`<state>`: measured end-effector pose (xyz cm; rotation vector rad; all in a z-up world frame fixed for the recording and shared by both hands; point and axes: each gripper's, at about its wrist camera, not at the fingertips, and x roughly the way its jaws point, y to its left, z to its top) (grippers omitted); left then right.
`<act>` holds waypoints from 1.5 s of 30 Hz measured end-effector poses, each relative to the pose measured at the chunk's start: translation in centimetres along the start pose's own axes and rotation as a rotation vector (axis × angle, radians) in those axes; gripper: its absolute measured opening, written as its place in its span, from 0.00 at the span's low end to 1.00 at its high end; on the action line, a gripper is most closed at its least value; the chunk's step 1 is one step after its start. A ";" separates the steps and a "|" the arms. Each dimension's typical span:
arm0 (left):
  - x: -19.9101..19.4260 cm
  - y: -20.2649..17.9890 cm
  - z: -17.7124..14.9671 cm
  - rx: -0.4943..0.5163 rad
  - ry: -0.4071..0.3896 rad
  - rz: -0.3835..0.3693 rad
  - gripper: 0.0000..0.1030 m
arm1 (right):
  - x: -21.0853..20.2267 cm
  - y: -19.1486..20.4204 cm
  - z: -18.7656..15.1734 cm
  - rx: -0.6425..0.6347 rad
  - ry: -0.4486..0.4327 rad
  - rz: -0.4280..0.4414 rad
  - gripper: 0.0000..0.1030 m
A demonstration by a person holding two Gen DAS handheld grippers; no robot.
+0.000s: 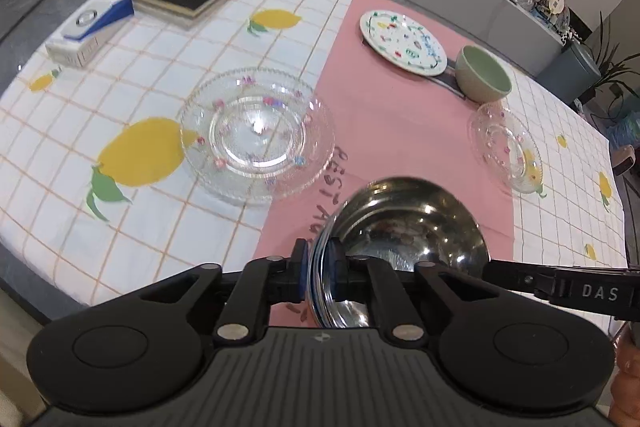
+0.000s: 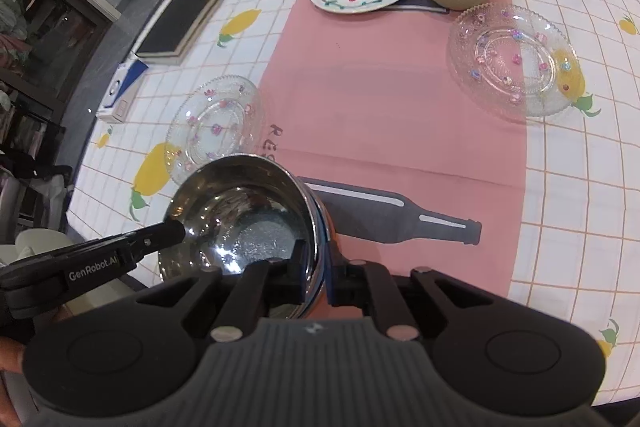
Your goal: Organize plates and bowls
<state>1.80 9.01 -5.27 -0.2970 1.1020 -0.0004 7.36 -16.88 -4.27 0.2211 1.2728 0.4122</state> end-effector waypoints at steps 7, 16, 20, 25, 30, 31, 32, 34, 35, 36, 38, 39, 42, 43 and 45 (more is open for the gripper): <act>-1.6 -1.9 1.8 0.060 -0.069 -0.027 0.14 | -2.3 -1.8 0.0 0.006 -0.105 -0.016 0.22; -0.5 -5.9 3.3 0.141 -0.047 -0.093 0.14 | -2.4 -4.4 0.0 0.025 -0.137 -0.073 0.33; 0.5 -7.3 3.8 0.160 -0.012 -0.126 0.14 | -1.8 -5.1 -0.3 0.028 -0.138 -0.091 0.37; 1.4 -8.9 4.7 0.208 0.018 -0.122 0.14 | -1.6 -6.0 -0.2 0.016 -0.199 -0.166 0.43; 2.5 -10.2 6.0 0.240 0.042 -0.099 0.14 | -1.9 -6.7 0.5 -0.086 -0.312 -0.219 0.43; 2.6 -10.3 6.2 0.246 0.043 -0.096 0.14 | -1.9 -6.9 0.8 -0.095 -0.321 -0.221 0.43; 2.8 -10.5 6.5 0.252 0.040 -0.096 0.14 | -2.0 -7.2 1.2 -0.100 -0.324 -0.218 0.43; 3.1 -10.8 7.2 0.257 0.034 -0.105 0.14 | -1.9 -7.9 2.1 -0.091 -0.311 -0.209 0.43; 3.3 -10.8 7.6 0.251 0.032 -0.112 0.14 | -1.7 -8.3 2.7 -0.081 -0.293 -0.203 0.43; 3.4 -10.9 8.1 0.245 0.028 -0.126 0.14 | -1.5 -8.7 3.4 -0.070 -0.272 -0.199 0.43; 3.8 -11.0 9.3 0.216 0.026 -0.170 0.14 | -1.1 -9.4 4.8 -0.050 -0.236 -0.189 0.43; 4.2 -11.1 9.9 0.199 0.028 -0.188 0.14 | -0.9 -9.8 5.5 -0.039 -0.220 -0.187 0.43; 5.4 -11.6 11.8 0.164 0.028 -0.217 0.14 | -0.5 -11.0 8.0 0.016 -0.187 -0.176 0.43; 5.8 -11.8 12.4 0.154 0.032 -0.215 0.14 | -0.5 -11.4 8.9 0.034 -0.187 -0.168 0.43; 6.8 -12.4 13.8 0.141 0.036 -0.235 0.15 | -0.4 -12.1 10.6 0.070 -0.192 -0.171 0.43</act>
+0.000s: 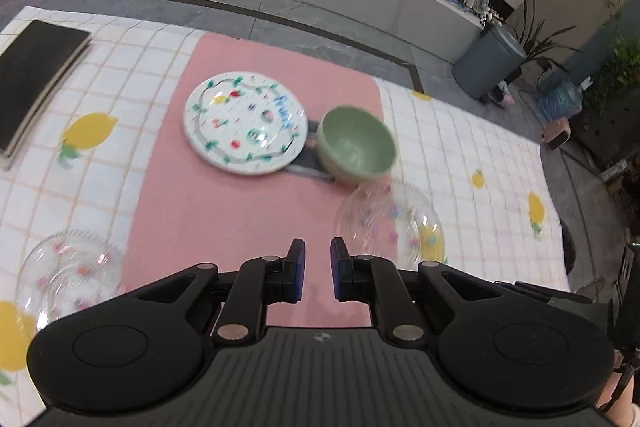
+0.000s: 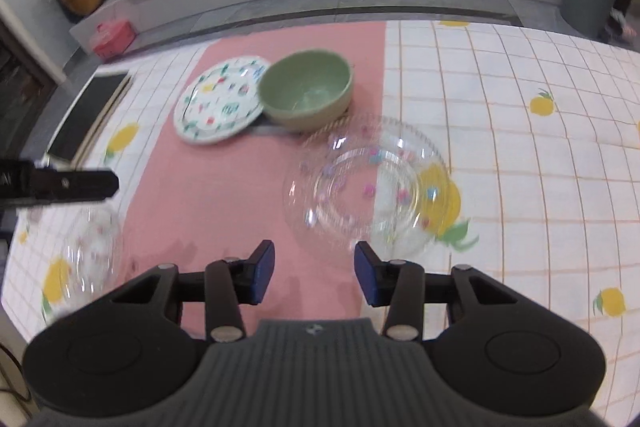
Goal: Organize plates and bowls
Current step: 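Move both grippers to the pale green bowl and grip its rim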
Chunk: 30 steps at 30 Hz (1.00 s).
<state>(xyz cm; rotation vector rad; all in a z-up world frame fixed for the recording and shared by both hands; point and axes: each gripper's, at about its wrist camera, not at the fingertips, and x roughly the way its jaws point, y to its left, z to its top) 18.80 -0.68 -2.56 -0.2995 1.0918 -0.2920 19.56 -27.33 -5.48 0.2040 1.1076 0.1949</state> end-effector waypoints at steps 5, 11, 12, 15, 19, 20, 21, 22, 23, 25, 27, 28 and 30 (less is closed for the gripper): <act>2.9 -0.5 3.4 -0.029 0.008 -0.047 0.23 | 1.4 -1.0 4.2 0.059 -0.019 0.008 0.39; 7.1 -0.6 6.6 -0.050 0.005 -0.036 0.24 | 4.3 -1.5 8.6 0.079 -0.044 -0.020 0.36; 7.9 -0.4 7.0 -0.061 0.007 -0.034 0.24 | 4.8 -1.6 9.1 0.082 -0.044 -0.025 0.35; 10.3 0.4 7.8 -0.096 0.019 -0.015 0.24 | 6.5 -1.8 10.3 0.088 -0.026 -0.035 0.33; 12.6 1.1 8.3 -0.141 0.048 -0.003 0.24 | 8.6 -2.2 11.1 0.090 0.002 -0.039 0.32; 13.0 1.1 8.3 -0.142 0.055 -0.002 0.24 | 9.0 -2.3 11.2 0.095 0.010 -0.038 0.32; 13.3 1.1 8.4 -0.143 0.057 0.004 0.24 | 9.4 -2.4 11.3 0.098 0.019 -0.038 0.32; 13.7 1.0 8.4 -0.141 0.062 0.012 0.24 | 9.9 -2.5 11.4 0.102 0.027 -0.038 0.32; 14.1 0.9 8.4 -0.138 0.068 0.021 0.24 | 10.3 -2.6 11.5 0.107 0.034 -0.035 0.32; 14.6 0.7 8.4 -0.132 0.078 0.031 0.24 | 10.9 -2.8 11.6 0.117 0.050 -0.031 0.32; 14.9 0.4 8.3 -0.123 0.091 0.033 0.24 | 11.4 -2.9 11.7 0.125 0.061 -0.025 0.32; 15.0 0.2 8.2 -0.115 0.097 0.038 0.22 | 11.6 -2.9 11.7 0.128 0.066 -0.025 0.32; 15.2 -0.3 8.1 -0.094 0.096 0.057 0.18 | 11.9 -3.0 11.7 0.132 0.077 -0.030 0.32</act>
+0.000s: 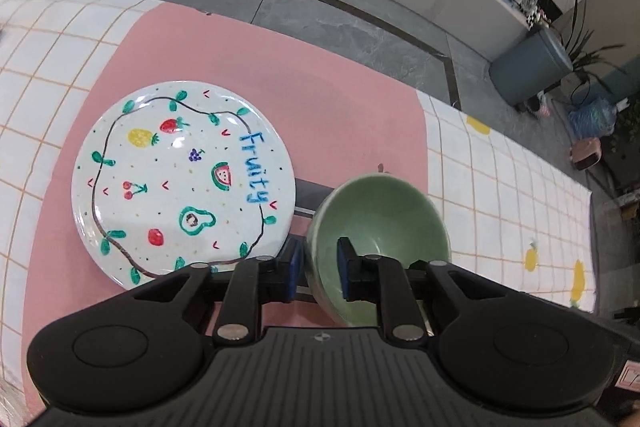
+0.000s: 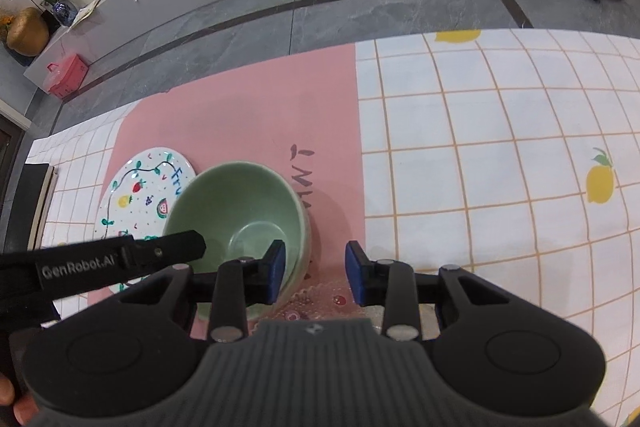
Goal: Organize plates and bowls
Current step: 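Move both grippers to the pale green bowl and grip its rim, then lift the pale green bowl with both grippers toward the steel bowl stack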
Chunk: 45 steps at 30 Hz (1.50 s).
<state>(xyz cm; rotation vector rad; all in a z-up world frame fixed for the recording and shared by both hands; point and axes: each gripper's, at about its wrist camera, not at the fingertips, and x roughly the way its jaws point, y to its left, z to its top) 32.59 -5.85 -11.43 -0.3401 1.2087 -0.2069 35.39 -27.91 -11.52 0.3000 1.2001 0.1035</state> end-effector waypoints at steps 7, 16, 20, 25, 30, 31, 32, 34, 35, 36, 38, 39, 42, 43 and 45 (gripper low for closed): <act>0.1 -0.9 -0.2 0.043 0.000 0.064 0.08 | 0.7 -0.1 0.1 0.039 0.029 0.032 0.20; -1.3 -1.9 -0.6 0.060 -0.018 0.089 0.07 | -0.8 0.4 0.0 0.065 0.026 0.037 0.09; -3.6 -2.3 -1.4 0.066 -0.033 0.095 0.07 | -3.2 0.9 -0.7 0.078 0.019 0.051 0.08; -7.1 -3.2 -3.4 0.099 -0.062 0.118 0.07 | -6.9 2.0 -3.1 0.056 -0.014 0.058 0.08; -11.3 -3.3 -6.3 0.110 -0.102 0.108 0.07 | -10.5 2.1 -6.7 0.082 -0.023 0.113 0.09; -12.2 -3.2 -7.1 0.113 -0.109 0.109 0.07 | -11.2 2.1 -7.5 0.089 -0.021 0.127 0.09; -13.0 -3.2 -7.8 0.118 -0.118 0.112 0.07 | -11.9 2.2 -8.4 0.092 -0.018 0.139 0.09; -14.7 -3.1 -9.4 0.130 -0.138 0.120 0.07 | -13.1 2.5 -10.2 0.094 -0.017 0.163 0.09; -15.5 -3.0 -10.2 0.134 -0.148 0.124 0.07 | -13.8 2.7 -11.1 0.089 -0.021 0.175 0.09; -16.4 -2.8 -11.0 0.137 -0.159 0.124 0.07 | -14.5 3.0 -11.9 0.086 -0.025 0.186 0.09; -17.9 -2.4 -12.5 0.129 -0.176 0.121 0.07 | -15.7 3.4 -13.6 0.080 -0.031 0.210 0.09; -18.7 -2.1 -13.3 0.119 -0.184 0.116 0.07 | -16.4 3.7 -14.3 0.075 -0.035 0.220 0.09; -20.9 -1.1 -15.4 0.103 -0.211 0.107 0.07 | -18.3 4.8 -16.6 0.030 -0.052 0.237 0.09; -21.5 -0.7 -16.2 0.093 -0.219 0.106 0.07 | -18.8 5.2 -17.3 0.013 -0.056 0.242 0.10; -22.7 0.1 -17.6 0.075 -0.231 0.103 0.07 | -19.6 6.1 -18.7 -0.020 -0.061 0.251 0.10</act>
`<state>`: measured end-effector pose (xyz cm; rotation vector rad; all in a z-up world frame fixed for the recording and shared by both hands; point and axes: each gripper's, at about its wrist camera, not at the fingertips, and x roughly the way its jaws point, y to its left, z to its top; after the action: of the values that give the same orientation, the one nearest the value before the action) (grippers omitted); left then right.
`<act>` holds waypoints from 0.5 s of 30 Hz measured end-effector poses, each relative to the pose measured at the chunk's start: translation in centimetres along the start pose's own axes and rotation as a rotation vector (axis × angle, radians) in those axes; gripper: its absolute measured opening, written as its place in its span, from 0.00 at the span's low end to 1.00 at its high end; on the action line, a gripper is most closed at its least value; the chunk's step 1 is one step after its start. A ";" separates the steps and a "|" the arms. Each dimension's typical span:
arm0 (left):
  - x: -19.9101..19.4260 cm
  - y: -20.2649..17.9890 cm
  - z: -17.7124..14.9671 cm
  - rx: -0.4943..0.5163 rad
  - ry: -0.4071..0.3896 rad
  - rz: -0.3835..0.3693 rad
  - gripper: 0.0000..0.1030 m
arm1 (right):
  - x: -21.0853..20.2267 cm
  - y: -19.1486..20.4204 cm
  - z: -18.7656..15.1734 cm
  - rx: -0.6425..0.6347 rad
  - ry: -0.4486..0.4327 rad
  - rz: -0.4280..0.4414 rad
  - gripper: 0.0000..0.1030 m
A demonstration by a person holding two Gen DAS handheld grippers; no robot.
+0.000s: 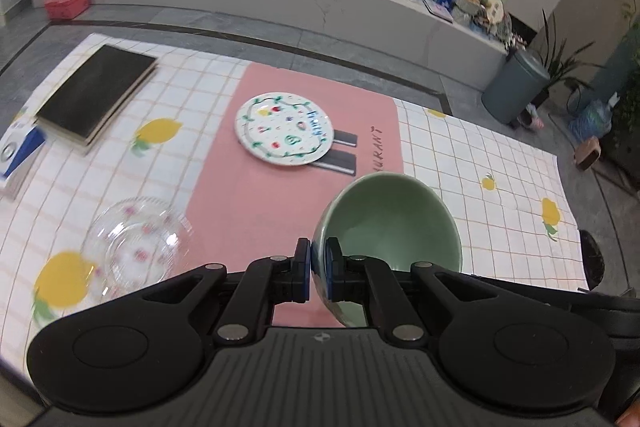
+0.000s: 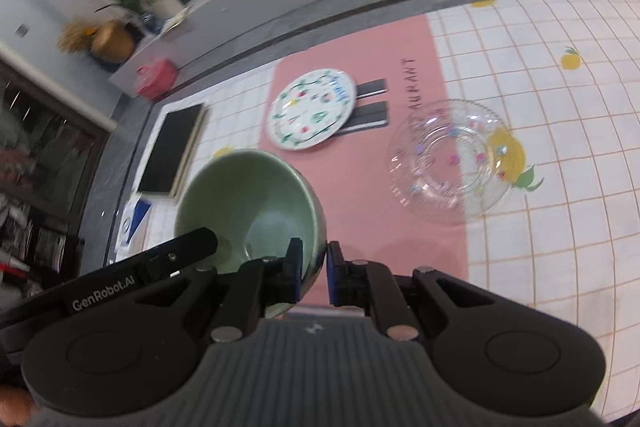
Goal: Organize plates and bowls
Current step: 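Lift the pale green bowl with both grippers toward the steel bowl stack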
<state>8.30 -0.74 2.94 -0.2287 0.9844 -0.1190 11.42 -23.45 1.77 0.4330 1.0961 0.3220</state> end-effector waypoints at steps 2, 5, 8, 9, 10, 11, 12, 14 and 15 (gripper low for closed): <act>-1.2 1.0 -1.1 -0.023 -0.013 0.000 0.07 | -0.4 0.7 -1.2 -0.020 0.006 0.014 0.10; -2.7 2.5 -2.7 -0.080 -0.037 0.002 0.07 | -0.7 1.6 -2.8 -0.041 0.022 0.039 0.10; -3.6 4.1 -4.4 -0.139 -0.049 0.007 0.08 | -0.5 2.5 -4.3 -0.064 0.043 0.056 0.10; -3.8 4.6 -4.9 -0.155 -0.047 0.009 0.08 | -0.3 2.8 -4.7 -0.073 0.053 0.059 0.10; -3.9 5.2 -5.5 -0.174 -0.041 0.010 0.08 | -0.1 3.0 -5.1 -0.081 0.063 0.062 0.10; -3.9 5.6 -6.0 -0.188 -0.033 0.012 0.08 | 0.1 3.2 -5.6 -0.089 0.076 0.065 0.10; -3.9 6.1 -6.5 -0.198 -0.024 0.014 0.08 | 0.4 3.2 -6.0 -0.093 0.089 0.067 0.10; -3.7 6.8 -7.3 -0.215 -0.004 0.024 0.08 | 1.2 3.3 -6.7 -0.096 0.118 0.070 0.10; -3.6 7.0 -7.8 -0.219 0.005 0.028 0.08 | 1.5 3.2 -7.1 -0.096 0.131 0.069 0.10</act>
<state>-0.19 5.71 0.02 -0.4152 1.0056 0.0147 5.54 -18.67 -0.58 0.3685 1.1896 0.4677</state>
